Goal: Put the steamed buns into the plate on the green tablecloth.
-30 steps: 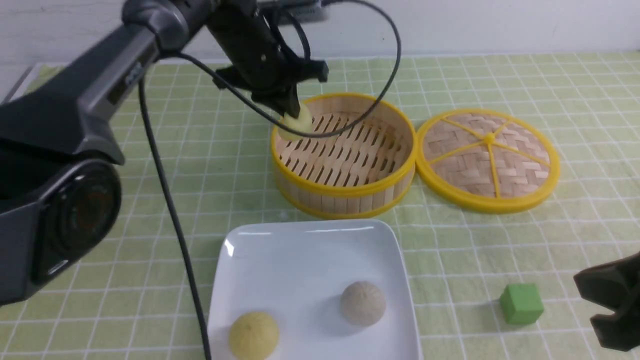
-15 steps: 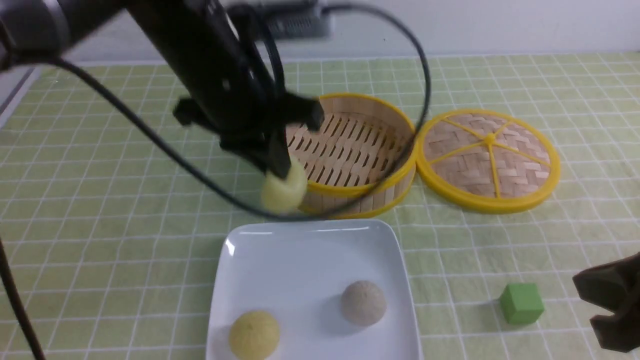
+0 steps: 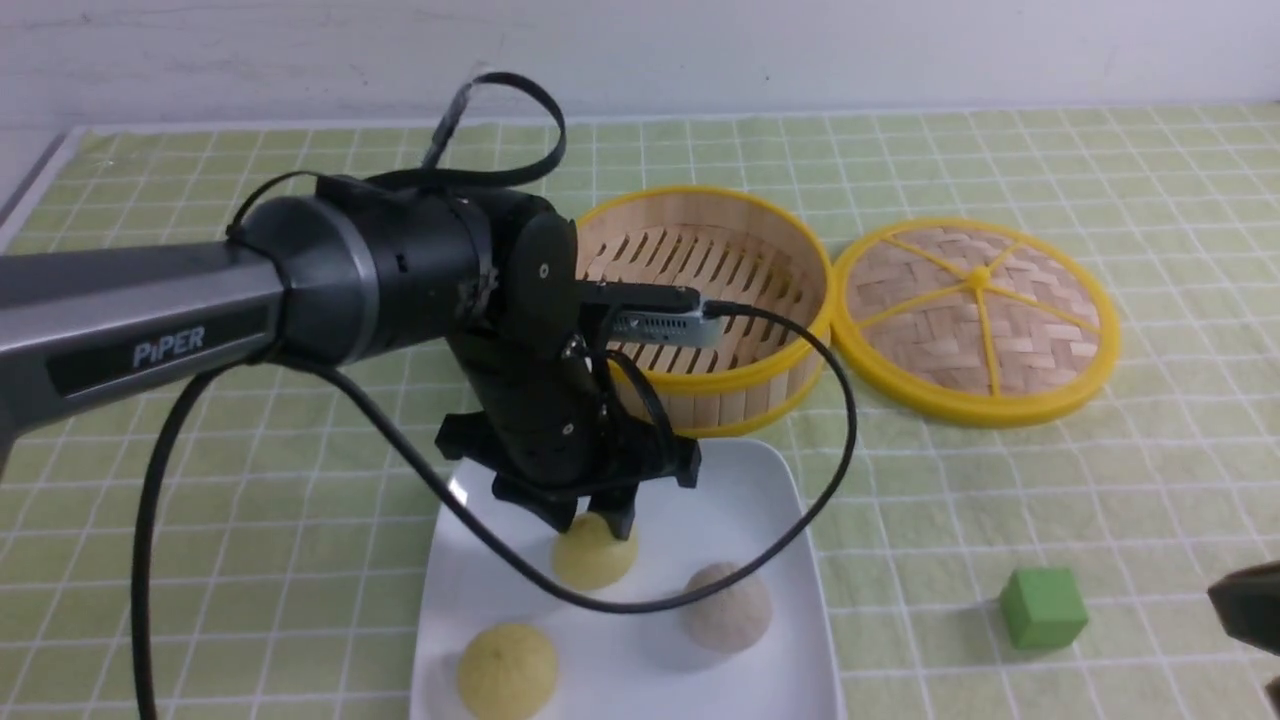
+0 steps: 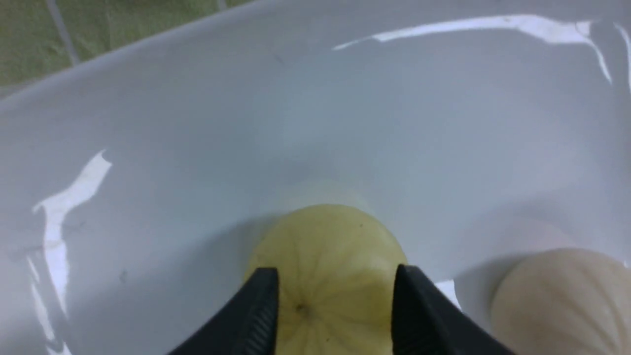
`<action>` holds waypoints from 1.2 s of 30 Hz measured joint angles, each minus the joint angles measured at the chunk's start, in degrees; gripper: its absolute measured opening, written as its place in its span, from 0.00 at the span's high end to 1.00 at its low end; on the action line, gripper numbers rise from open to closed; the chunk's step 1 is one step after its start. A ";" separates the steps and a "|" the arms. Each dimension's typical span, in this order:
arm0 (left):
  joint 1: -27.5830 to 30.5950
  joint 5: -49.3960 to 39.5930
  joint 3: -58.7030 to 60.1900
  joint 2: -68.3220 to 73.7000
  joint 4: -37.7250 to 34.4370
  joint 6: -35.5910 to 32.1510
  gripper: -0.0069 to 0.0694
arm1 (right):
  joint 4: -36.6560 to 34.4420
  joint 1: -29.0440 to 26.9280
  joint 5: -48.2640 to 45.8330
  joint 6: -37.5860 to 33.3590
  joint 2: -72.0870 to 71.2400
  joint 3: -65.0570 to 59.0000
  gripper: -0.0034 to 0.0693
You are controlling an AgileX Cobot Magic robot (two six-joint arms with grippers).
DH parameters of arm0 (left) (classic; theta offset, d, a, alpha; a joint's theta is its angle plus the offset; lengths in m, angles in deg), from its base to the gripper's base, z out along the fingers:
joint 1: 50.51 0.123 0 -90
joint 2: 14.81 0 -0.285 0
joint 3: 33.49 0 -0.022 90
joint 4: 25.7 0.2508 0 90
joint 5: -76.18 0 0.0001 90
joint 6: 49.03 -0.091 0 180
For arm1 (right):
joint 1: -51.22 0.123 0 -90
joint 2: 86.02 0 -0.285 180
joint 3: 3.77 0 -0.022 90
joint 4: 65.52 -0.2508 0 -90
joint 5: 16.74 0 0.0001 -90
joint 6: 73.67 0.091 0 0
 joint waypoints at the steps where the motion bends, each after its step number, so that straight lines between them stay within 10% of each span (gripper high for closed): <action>1: 0.00 -0.06 -0.23 0.00 0.04 0.00 0.37 | 0.00 0.00 -1.79 0.00 -2.75 0.00 0.87; 14: 0.00 -3.12 -7.29 0.01 0.17 0.16 0.29 | 0.05 0.00 1.75 0.46 -29.26 -4.10 0.86; 21: -0.07 -3.29 -7.36 0.11 -0.01 0.16 0.38 | -2.78 0.00 21.78 0.35 -30.19 -14.56 0.97; 36: -0.07 -3.04 -7.36 0.11 -0.22 0.16 0.68 | -1.30 0.00 23.78 0.25 -29.96 -15.37 0.97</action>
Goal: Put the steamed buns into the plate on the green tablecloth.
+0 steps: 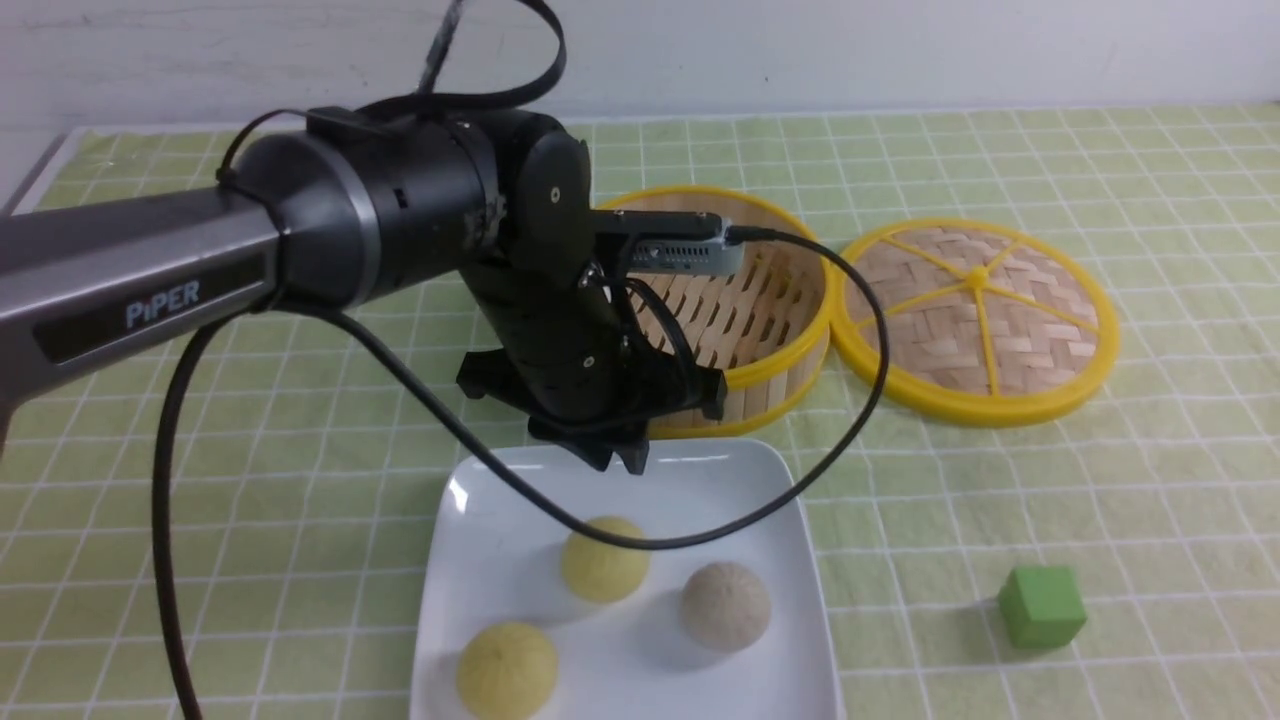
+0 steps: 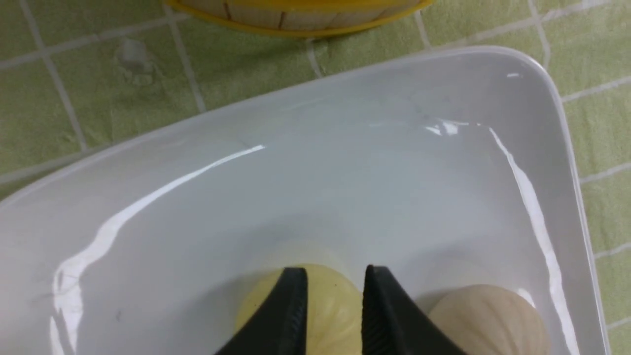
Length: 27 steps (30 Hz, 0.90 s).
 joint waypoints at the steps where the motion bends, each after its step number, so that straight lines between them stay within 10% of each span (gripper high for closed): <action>1: 0.00 0.00 0.00 0.00 0.00 0.00 0.70 | 0.00 0.00 0.05 0.00 0.00 0.00 0.97; 18: 0.00 -2.42 0.00 0.00 0.00 0.00 0.91 | 0.00 -0.15 0.08 -0.04 -2.04 -0.07 0.96; 27: -0.04 -2.37 0.00 0.01 0.80 0.00 0.91 | -0.01 -15.25 0.85 -0.04 -8.20 -11.07 0.95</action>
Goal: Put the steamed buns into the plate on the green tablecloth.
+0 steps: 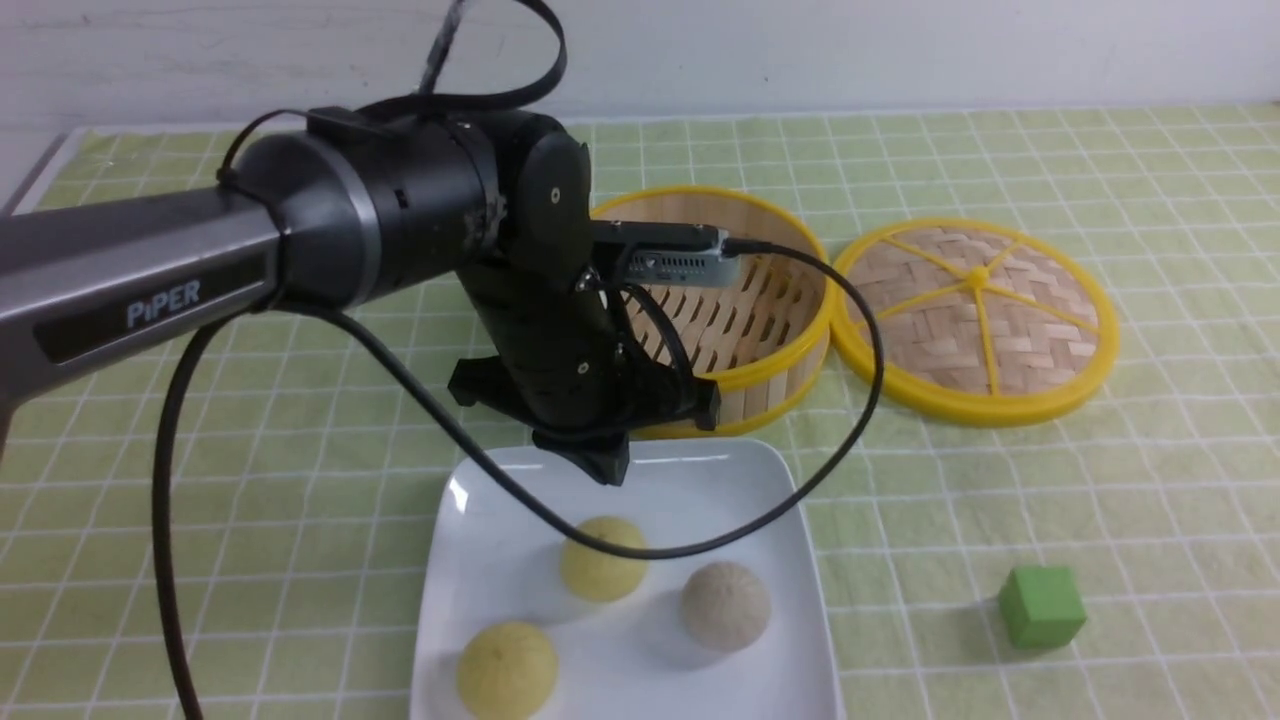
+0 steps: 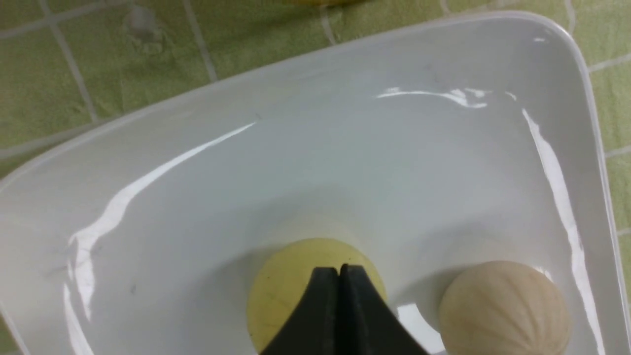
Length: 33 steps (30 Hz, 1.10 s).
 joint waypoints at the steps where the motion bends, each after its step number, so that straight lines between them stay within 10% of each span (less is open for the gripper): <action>1: 0.00 0.11 0.00 0.00 0.16 0.00 0.91 | 0.00 -2.06 -0.15 0.00 -0.63 -1.31 0.95; 10: 0.00 1.05 0.00 -4.96 1.41 0.00 0.91 | 0.00 -12.01 -0.38 0.00 -4.72 -11.03 0.94; 33: -0.07 -13.09 0.71 -34.42 14.05 0.27 0.91 | 0.02 -12.35 3.54 0.00 -4.72 -14.72 0.90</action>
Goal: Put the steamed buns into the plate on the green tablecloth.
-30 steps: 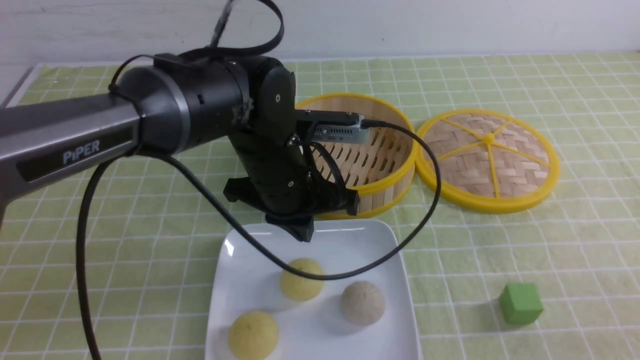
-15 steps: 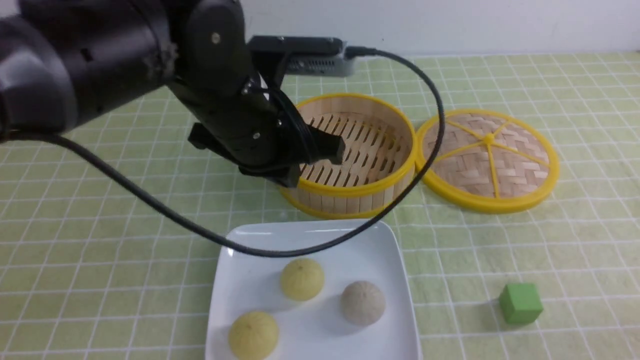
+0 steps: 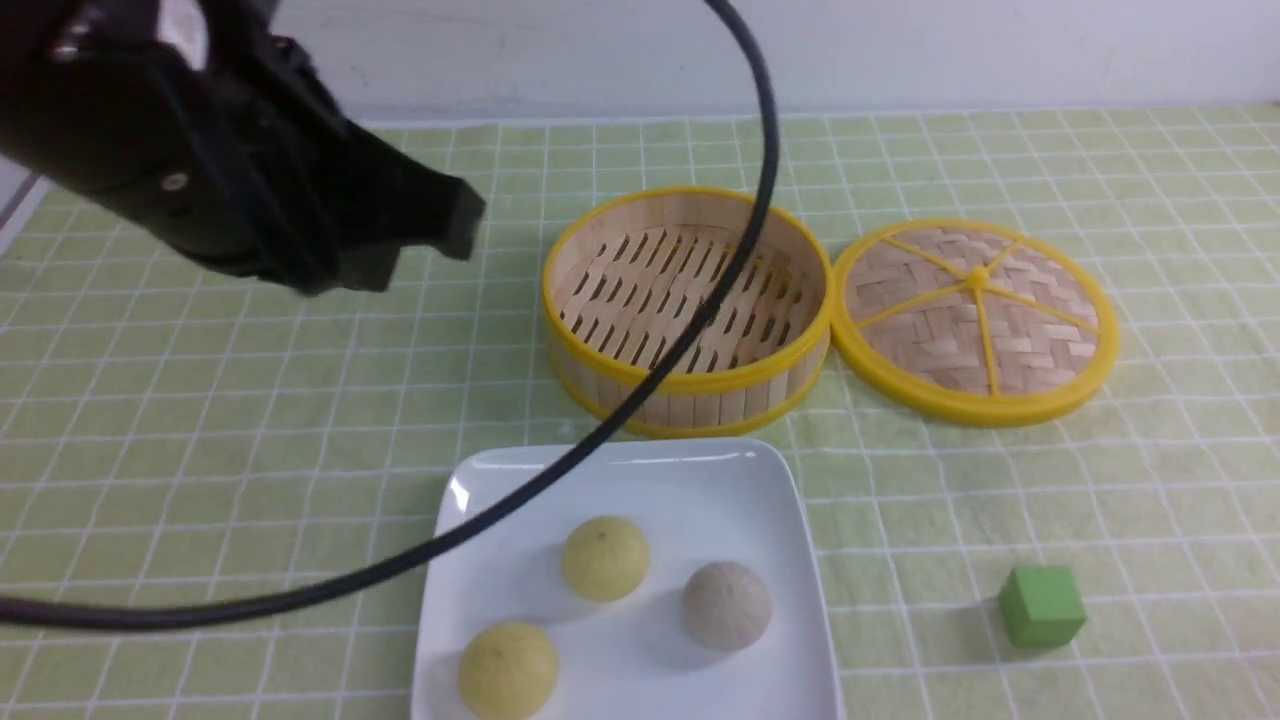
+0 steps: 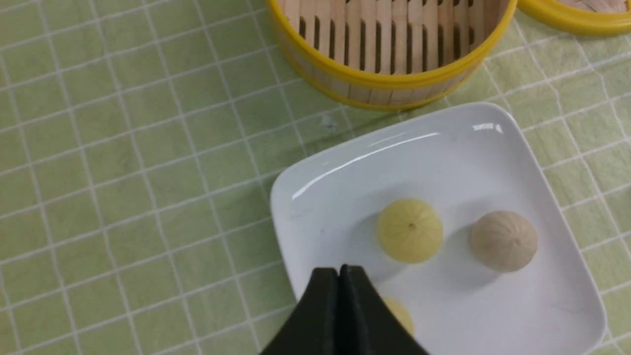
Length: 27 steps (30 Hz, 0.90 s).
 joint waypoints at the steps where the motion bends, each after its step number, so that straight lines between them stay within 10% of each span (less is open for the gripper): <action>1: 0.00 -1.29 1.57 -2.32 0.65 0.00 0.91 | 0.00 0.00 0.00 0.00 0.00 0.00 0.90; 10: 0.00 4.67 25.53 -20.86 0.35 4.97 0.91 | 0.00 0.00 0.00 0.00 0.00 0.00 0.88; 21: 0.00 53.83 61.98 -47.24 -9.34 8.57 0.89 | 0.00 0.00 0.05 0.00 0.00 0.00 0.87; 27: 0.00 59.98 68.40 -49.09 -9.34 8.57 0.88 | 0.00 0.00 0.06 0.00 0.00 0.00 0.87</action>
